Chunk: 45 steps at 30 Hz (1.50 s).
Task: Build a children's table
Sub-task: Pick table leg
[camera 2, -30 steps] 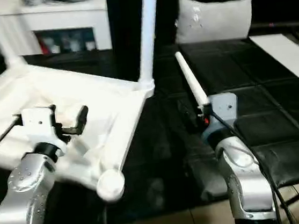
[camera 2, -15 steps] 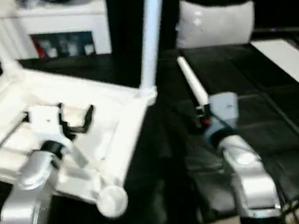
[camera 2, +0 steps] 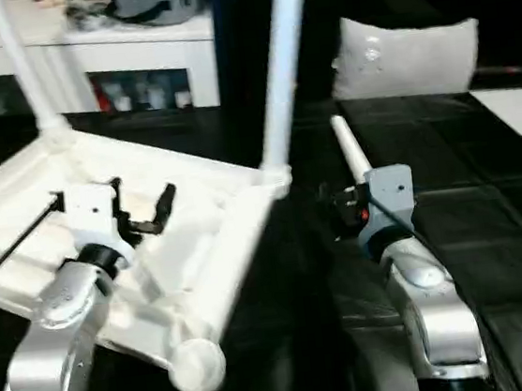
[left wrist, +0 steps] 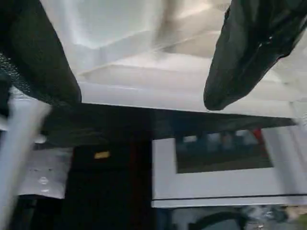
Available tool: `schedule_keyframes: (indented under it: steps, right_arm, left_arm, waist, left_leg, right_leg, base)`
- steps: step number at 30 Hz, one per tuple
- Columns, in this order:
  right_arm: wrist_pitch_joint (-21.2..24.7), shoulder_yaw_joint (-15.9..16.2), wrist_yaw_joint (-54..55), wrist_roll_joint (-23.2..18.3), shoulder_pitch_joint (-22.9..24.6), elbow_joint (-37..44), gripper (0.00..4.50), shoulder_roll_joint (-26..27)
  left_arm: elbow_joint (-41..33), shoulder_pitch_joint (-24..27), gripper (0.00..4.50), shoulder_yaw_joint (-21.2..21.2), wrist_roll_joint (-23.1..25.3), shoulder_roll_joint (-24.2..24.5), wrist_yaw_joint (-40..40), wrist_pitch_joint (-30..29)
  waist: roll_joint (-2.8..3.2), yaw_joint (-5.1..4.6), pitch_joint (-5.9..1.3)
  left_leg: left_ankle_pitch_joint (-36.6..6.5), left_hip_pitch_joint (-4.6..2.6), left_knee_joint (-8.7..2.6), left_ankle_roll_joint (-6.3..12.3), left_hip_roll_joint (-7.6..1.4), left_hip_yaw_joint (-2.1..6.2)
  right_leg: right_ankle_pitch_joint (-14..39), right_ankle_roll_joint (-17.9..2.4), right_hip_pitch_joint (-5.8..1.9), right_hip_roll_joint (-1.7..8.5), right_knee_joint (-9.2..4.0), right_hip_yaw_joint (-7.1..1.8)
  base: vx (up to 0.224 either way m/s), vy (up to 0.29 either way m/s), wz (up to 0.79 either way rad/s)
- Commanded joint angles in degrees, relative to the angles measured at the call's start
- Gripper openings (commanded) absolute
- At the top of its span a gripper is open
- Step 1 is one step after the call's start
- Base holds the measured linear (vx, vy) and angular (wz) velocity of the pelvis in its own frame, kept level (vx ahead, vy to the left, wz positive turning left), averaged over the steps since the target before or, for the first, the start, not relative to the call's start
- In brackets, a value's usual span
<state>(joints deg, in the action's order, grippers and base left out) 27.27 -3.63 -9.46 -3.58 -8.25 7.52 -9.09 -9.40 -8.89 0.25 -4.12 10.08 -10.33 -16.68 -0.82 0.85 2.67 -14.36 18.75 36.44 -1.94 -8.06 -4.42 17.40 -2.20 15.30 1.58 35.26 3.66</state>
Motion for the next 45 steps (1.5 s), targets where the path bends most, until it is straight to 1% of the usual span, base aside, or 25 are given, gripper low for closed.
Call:
schedule_keyframes:
  steps: [1, 2, 3, 4, 5, 6, 7, 8, 9, 10, 12, 13, 14, 16, 18, 22, 23, 24, 26, 27, 30, 32, 35, 36, 45]
  right_arm:
    - [5.11, -1.38, 2.23, 2.59, -3.32, -3.81, 4.47, -3.36]
    - [7.38, -1.35, 2.19, 2.74, -4.8, -5.18, 4.47, -4.19]
    - [7.75, -1.34, 2.19, 2.76, -5.04, -5.4, 4.47, -4.32]
    - [12.94, -1.77, 2.22, 2.4, -8.23, -8.26, 4.47, -5.62]
    - [15.06, -2.13, 2.26, 2.05, -9.46, -9.32, 4.47, -5.92]
    - [15.39, -2.25, 1.96, 1.8, -10.16, -10.1, 4.47, -6.16]
    - [16.6, -2.59, 0.5, 0.97, -13.7, -14.41, 4.47, -7.48]
    - [17.08, -2.62, -0.12, 0.79, -15.4, -16.65, 4.47, -8.16]
    - [17.82, -2.73, -1.03, 0.93, -19.71, -22.76, 4.47, -9.69]
    - [17.58, -2.86, -1.11, 1.56, -23.81, -29.31, 4.47, -11.05]
    - [15.73, -2.92, -0.64, 2.4, -27.92, -36.54, 4.47, -12.25]
    - [15.26, -2.83, -0.59, 2.71, -29.73, -39.64, 4.47, -12.79]
    - [15.16, -2.82, -0.72, 2.71, -30.02, -40.17, 4.47, -12.86]
    - [13.75, -2.36, -4.36, 2.95, -36.09, -51.29, 4.47, -14.19]
    - [13.77, -1.39, -7.21, 3.3, -39.04, -56.99, 4.47, -14.94]
    - [13.21, 0.7, -9.95, 4.76, -43.5, -65.52, 4.47, -16.24]
    - [13.03, 1.02, -10.48, 5.2, -44.7, -67.47, 4.47, -16.55]
    - [12.72, 1.41, -10.64, 5.74, -45.78, -69.18, 4.2, -16.87]
    - [12.51, 2.11, -11.1, 6.45, -46.86, -70.84, 4.12, -17.34]
    - [12.1, 2.37, -11.48, 6.76, -47.48, -72.07, 4.07, -17.48]
    - [11.68, 3.56, -13.41, 7.72, -48.44, -74.79, 3.66, -17.95]
    - [11.39, 4.08, -14.4, 8.12, -48.78, -76.16, 3.47, -18.13]
    - [11.08, 4.52, -16.64, 8.25, -48.63, -78.35, 3.25, -18.46]
    - [10.89, 4.36, -17.1, 8.22, -48.52, -79.06, 3.14, -18.54]
    - [10.52, 2.9, -18.11, 7.52, -47.95, -81.66, 2.41, -19.37]
  left_arm:
    - [-0.28, -0.77, 4.5, -1.33, -1.71, 0.31, -4.15, 0.07]
    - [-0.58, -0.77, 4.5, -1.85, -2.33, 0.87, -5.73, -0.28]
    - [-0.63, -0.77, 4.5, -1.94, -2.42, 0.96, -5.98, -0.34]
    - [-1.11, -0.84, 4.5, -2.94, -3.53, 2.22, -8.85, -1.34]
    - [-1.26, -0.87, 4.5, -3.21, -3.98, 2.68, -9.84, -1.7]
    - [-1.34, -0.9, 4.5, -3.43, -4.19, 3.03, -10.53, -1.81]
    - [-1.87, -1.14, 4.5, -4.56, -5.38, 4.87, -13.99, -2.88]
    - [-2.18, -1.28, 4.5, -5.06, -6.0, 5.74, -15.6, -3.71]
    - [-2.8, -1.73, 4.5, -6.33, -7.02, 7.87, -19.09, -5.55]
    - [-3.33, -2.17, 4.5, -7.59, -7.22, 9.92, -21.82, -6.92]
    - [-3.49, -2.74, 4.5, -8.4, -6.65, 11.54, -23.51, -7.52]
    - [-3.42, -3.07, 4.5, -8.56, -6.46, 12.04, -24.19, -7.7]
    - [-3.44, -3.12, 4.5, -8.6, -6.48, 12.15, -24.34, -7.8]
    - [-4.12, -4.24, 4.5, -9.4, -7.36, 14.48, -27.32, -10.07]
    - [-4.78, -4.74, 4.5, -9.8, -8.44, 15.74, -28.62, -11.46]
    - [-5.73, -5.14, 4.5, -10.03, -9.5, 16.89, -29.73, -13.03]
    - [-6.05, -5.07, 4.5, -9.89, -9.57, 16.97, -29.94, -13.3]
    - [-6.34, -4.95, 4.5, -9.75, -9.56, 16.99, -30.09, -13.55]
    - [-6.74, -4.64, 4.5, -9.57, -9.58, 16.97, -30.01, -13.92]
    - [-6.93, -4.57, 4.5, -9.53, -9.66, 17.02, -30.05, -14.18]
    - [-7.24, -4.47, 4.5, -9.59, -9.93, 17.12, -29.89, -14.62]
    - [-7.37, -4.48, 4.5, -9.65, -10.1, 17.22, -29.79, -14.85]
    - [-7.67, -4.35, 4.5, -9.71, -10.24, 17.18, -29.73, -15.1]
    - [-7.78, -4.3, 4.5, -9.75, -10.27, 17.14, -29.77, -15.22]
    - [-7.38, -4.72, 4.5, -10.07, -10.22, 17.13, -30.0, -15.33]
  waist:
    - [1.63, -3.56, -3.59]
    - [1.22, -3.45, -3.52]
    - [0.21, -3.45, -3.67]
    - [-1.01, -2.08, -4.25]
    - [-1.63, -1.54, -5.2]
    - [-2.18, -1.27, -5.08]
    - [-1.31, -0.7, -5.35]
    - [-0.86, -1.02, -4.96]
    - [-0.41, -0.9, -4.47]
    - [0.08, -1.3, -3.95]
    - [0.36, -1.25, -3.4]
    - [0.49, -0.88, -2.63]
    - [0.6, -0.63, -2.45]
    - [0.49, -0.1, -2.41]
    - [0.47, 0.07, -2.44]
    - [0.31, 0.69, -2.83]
    - [-0.12, 0.9, -2.87]
    - [-0.56, 0.98, -2.94]
    - [-0.27, 1.24, -2.94]
    - [-0.45, 1.33, -3.07]
    - [-0.68, 1.67, -3.9]
    - [-0.69, 1.78, -3.83]
    - [-0.68, 2.04, -3.7]
    - [-0.43, 2.18, -3.63]
    - [-0.29, 2.54, -3.25]
  left_leg:
    - [-4.05, -6.72, -7.03, 16.53, -7.81, 7.13]
    - [1.14, -6.37, -6.25, 20.06, -7.97, 7.06]
    - [12.09, -5.19, -4.13, 23.17, -6.73, 5.44]
    - [20.22, 0.33, -1.12, 19.51, -1.95, 1.13]
    - [22.95, 2.81, -0.28, 17.44, -0.11, 0.17]
    - [23.03, 4.75, -0.95, 15.05, 0.31, -0.07]
    - [22.42, 4.6, -1.43, 10.08, -0.29, -0.31]
    - [17.95, 3.86, -2.41, 6.16, -0.85, -0.2]
    - [11.83, 3.03, -2.84, 3.37, -1.64, -0.33]
    - [6.74, 2.55, -3.56, 1.6, -2.26, -0.17]
    - [2.21, 1.76, -3.82, 0.36, -3.06, -0.54]
    - [-2.74, 1.55, -4.23, 0.07, -3.73, -1.54]
    - [-4.63, 1.39, -4.35, -0.26, -3.94, -1.94]
    - [-10.3, 1.02, -4.54, -2.07, -4.13, -2.85]
    - [-9.85, 1.19, -4.62, -2.44, -4.35, -3.11]
    - [-5.49, 1.82, -4.61, -2.03, -4.47, -3.76]
    - [-4.67, 1.78, -4.52, -1.74, -4.52, -4.03]
    - [-4.02, 1.95, -4.47, -1.32, -4.5, -4.13]
    - [-2.96, 1.97, -4.33, -0.94, -4.58, -4.33]
    - [-1.61, 2.12, -4.31, -0.64, -4.6, -4.4]
    - [4.76, 2.5, -3.62, 1.77, -4.51, -4.76]
    - [6.46, 2.83, -3.51, 3.32, -4.43, -4.86]
    - [4.96, 2.88, -3.5, 4.04, -4.66, -5.0]
    - [4.37, 2.83, -3.53, 3.85, -4.78, -4.99]
    - [-0.08, 2.53, -3.95, 0.95, -4.94, -5.05]
  right_leg:
    - [0.87, -3.23, 5.53, 2.6, 2.6, -0.2]
    - [-1.32, -1.63, 6.4, 3.38, 2.87, -0.84]
    - [-8.42, -0.89, 7.2, 5.64, 1.02, -2.69]
    - [-23.21, -3.16, 2.98, 8.15, -1.15, -5.18]
    - [-33.75, -4.57, 0.41, 7.8, 0.34, -6.1]
    - [-42.29, -3.65, -0.7, 7.79, 0.59, -6.23]
    - [-55.06, -3.17, -0.48, 6.98, 1.77, -5.37]
    - [-52.79, -4.27, 0.04, 6.09, 1.54, -4.05]
    - [-42.31, -6.1, 0.57, 5.72, 0.48, -3.72]
    - [-28.63, -10.03, 0.85, 5.57, -0.24, -3.49]
    - [-17.46, -13.83, 1.61, 5.78, -0.87, -3.5]
    - [-7.36, -15.86, 1.93, 6.08, -1.79, -3.67]
    - [-4.14, -15.88, 2.14, 6.22, -2.04, -3.71]
    - [5.7, -15.04, 2.82, 6.48, -2.61, -3.75]
    - [5.55, -14.3, 2.9, 6.36, -2.55, -3.81]
    - [0.51, -14.4, 3.0, 6.26, -1.93, -3.68]
    - [-0.58, -14.27, 3.18, 6.23, -1.95, -3.78]
    - [-0.71, -14.4, 3.04, 6.32, -1.86, -3.76]
    - [-1.27, -14.37, 3.25, 6.39, -1.81, -3.85]
    - [-2.66, -14.28, 3.13, 6.32, -1.62, -3.8]
    - [-12.19, -15.04, 3.13, 6.11, -0.65, -3.83]
    - [-15.52, -15.61, 3.25, 5.91, -0.39, -3.73]
    - [-14.13, -16.18, 3.42, 6.06, -0.54, -3.71]
    - [-13.08, -16.26, 3.54, 6.08, -0.55, -3.69]
    - [-6.7, -15.31, 3.85, 6.07, -1.14, -3.72]
  base:
    - [0.117, 0.049, 0.03]
    - [0.064, 0.045, 0.04]
    - [0.0, 0.0, 0.0]
    - [0.0, 0.0, 0.0]
    - [0.06, -0.026, 0.03]
    - [0.0, 0.0, 0.0]
    - [0.0, 0.0, 0.0]
    - [0.0, 0.0, 0.0]
    - [0.0, 0.0, 0.0]
    - [0.0, 0.0, 0.0]
    - [-0.032, -0.006, 0.04]
    - [-0.063, -0.013, 0.09]
    - [-0.077, -0.011, 0.07]
    - [-0.07, -0.01, 0.03]
    - [-0.059, 0.004, 0.02]
    - [-0.013, 0.003, 0.0]
    - [0.0, 0.0, 0.0]
    - [0.0, 0.0, 0.0]
    - [0.0, 0.0, 0.0]
    - [0.0, 0.0, 0.0]
    - [0.0, 0.0, 0.0]
    - [0.0, 0.0, 0.0]
    - [0.0, 0.0, 0.0]
    - [0.0, 0.0, 0.0]
    - [0.0, 0.0, 0.0]
